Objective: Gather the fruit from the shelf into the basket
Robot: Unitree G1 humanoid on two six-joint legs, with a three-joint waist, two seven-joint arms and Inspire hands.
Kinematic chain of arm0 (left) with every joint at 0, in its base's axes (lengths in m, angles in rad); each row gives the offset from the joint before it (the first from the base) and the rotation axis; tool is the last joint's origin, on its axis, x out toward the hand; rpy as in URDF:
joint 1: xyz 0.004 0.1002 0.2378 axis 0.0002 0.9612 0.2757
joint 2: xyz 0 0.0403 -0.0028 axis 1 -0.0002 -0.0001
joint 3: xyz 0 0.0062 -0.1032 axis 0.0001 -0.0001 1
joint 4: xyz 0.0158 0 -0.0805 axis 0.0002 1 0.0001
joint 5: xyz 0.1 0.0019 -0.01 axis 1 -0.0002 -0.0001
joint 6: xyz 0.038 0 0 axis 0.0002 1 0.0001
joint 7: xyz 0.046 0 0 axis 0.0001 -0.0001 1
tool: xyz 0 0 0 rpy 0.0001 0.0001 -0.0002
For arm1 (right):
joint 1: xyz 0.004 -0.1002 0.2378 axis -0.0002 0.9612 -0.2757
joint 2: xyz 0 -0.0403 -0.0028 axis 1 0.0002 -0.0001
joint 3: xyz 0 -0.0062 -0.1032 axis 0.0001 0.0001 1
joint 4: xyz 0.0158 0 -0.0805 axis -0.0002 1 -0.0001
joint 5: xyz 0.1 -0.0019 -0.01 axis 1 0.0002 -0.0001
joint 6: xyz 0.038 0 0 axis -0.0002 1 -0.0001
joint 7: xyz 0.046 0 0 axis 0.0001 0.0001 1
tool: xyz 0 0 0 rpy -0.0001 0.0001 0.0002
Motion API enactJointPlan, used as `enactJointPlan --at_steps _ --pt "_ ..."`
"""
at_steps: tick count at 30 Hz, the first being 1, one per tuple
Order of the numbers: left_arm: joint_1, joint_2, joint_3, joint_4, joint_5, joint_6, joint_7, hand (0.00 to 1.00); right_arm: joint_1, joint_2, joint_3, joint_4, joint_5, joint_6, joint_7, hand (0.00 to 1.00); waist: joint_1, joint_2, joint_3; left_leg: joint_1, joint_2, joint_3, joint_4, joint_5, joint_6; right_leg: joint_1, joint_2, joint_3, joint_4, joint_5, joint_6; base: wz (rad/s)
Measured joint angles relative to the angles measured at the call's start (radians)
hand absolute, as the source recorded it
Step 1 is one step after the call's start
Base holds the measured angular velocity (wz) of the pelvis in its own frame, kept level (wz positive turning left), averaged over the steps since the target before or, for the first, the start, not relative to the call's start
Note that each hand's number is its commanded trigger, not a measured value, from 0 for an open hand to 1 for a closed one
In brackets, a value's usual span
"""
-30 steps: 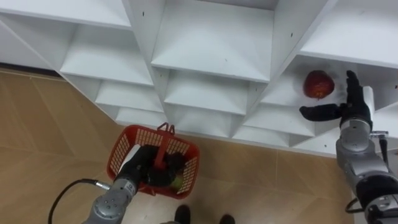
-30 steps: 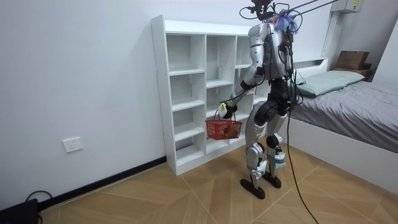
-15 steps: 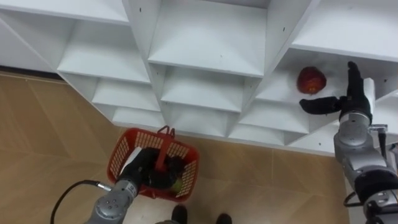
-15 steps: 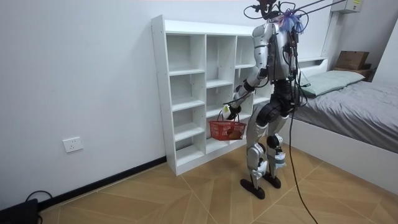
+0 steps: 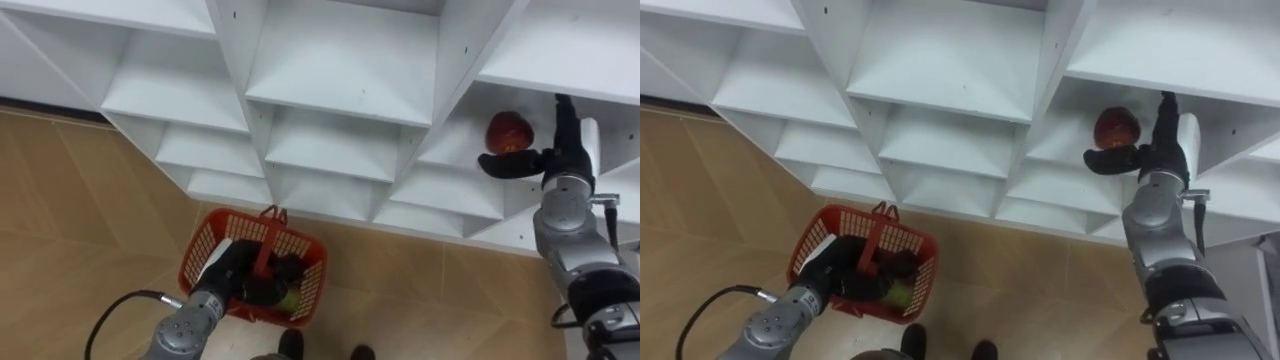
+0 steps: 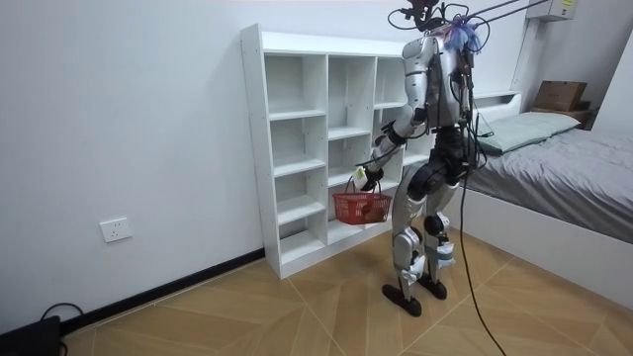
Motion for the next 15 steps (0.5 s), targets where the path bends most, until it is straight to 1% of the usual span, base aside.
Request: enactJointPlan --at_steps 5,8,11,15 --pt "0.0 0.0 0.0 0.001 0.0 0.0 0.001 1.0 0.0 0.0 0.0 0.0 -0.006 0.0 0.0 0.0 0.001 0.004 0.0006 -0.008 0.0 0.0 0.003 0.0 0.0 -0.006 0.0 0.0 0.001 0.0 0.0 0.0" --pt "-0.001 -0.003 0.0 0.002 0.0 0.0 0.001 1.0 0.0 0.0 0.0 -0.001 -0.01 0.0 -0.001 0.0 0.001 0.011 0.0003 -0.011 0.0 -0.001 0.002 0.0 0.0 -0.01 0.0 0.0 0.001 0.0 0.0 0.0" --pt "-0.003 -0.012 0.0 0.008 0.0 0.0 0.002 1.0 0.0 0.0 0.001 -0.011 -0.013 0.0 -0.002 0.0 0.001 0.021 -0.0004 -0.02 0.0 0.0 0.002 0.0 0.0 -0.021 0.0 0.0 0.004 0.0 0.0 0.0" --pt "-0.012 -0.014 -0.011 0.032 -0.003 0.0 0.002 1.0 -0.003 0.0 0.017 -0.015 -0.013 0.0 -0.004 0.0 0.003 0.023 -0.0001 -0.04 0.0 0.001 0.002 0.001 -0.002 -0.052 -0.004 0.0 0.026 0.0 -0.001 0.0"
